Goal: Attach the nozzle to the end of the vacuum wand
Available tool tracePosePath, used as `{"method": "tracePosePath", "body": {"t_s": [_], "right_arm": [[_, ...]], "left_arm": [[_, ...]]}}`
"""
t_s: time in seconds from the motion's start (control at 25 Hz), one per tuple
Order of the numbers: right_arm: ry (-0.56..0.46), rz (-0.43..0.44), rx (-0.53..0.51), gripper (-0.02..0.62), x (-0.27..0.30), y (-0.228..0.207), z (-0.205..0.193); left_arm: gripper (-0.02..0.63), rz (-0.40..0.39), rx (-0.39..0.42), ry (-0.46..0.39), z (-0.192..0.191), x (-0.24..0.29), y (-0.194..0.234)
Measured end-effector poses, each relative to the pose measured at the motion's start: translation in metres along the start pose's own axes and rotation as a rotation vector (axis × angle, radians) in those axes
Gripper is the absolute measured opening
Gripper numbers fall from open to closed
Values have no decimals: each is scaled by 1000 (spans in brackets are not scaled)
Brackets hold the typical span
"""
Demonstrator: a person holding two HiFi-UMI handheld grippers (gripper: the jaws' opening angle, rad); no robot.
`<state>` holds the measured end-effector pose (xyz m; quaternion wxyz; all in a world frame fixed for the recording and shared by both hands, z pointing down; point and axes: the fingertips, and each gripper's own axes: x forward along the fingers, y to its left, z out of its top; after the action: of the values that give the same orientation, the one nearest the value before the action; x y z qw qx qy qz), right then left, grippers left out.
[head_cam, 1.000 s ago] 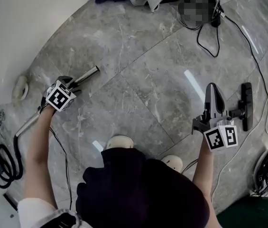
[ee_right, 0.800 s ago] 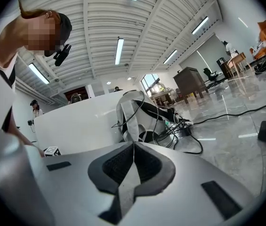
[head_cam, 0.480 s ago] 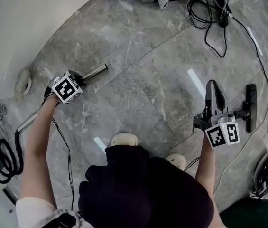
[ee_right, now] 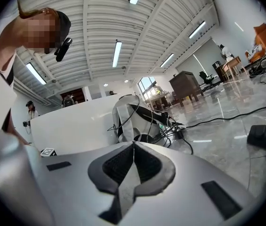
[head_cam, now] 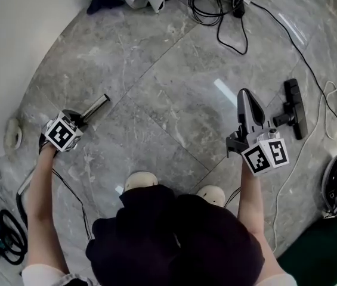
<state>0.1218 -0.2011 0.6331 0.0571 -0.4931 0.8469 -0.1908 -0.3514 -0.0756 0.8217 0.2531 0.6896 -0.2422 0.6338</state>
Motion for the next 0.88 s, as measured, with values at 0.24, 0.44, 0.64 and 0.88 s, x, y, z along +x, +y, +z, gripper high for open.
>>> {"method": "tracePosePath", "body": {"t_s": [0.24,0.44,0.64,0.88], "right_arm": [[-12,-48,-1,15,-17,-20,3],[-10,-76,-14,15,-30,-38,8],[-30,-125,-26,15,-49,-67,13],[-41,-190,-39,15,-69,-101,20]], "left_arm": [[160,-53,74,-25,52,-8,-26],[160,-84,127,-39,98,-21,-50],[160,-110,187,-95,157,-23,-86],[161,-129,298,-93,221,-17,-124]]}}
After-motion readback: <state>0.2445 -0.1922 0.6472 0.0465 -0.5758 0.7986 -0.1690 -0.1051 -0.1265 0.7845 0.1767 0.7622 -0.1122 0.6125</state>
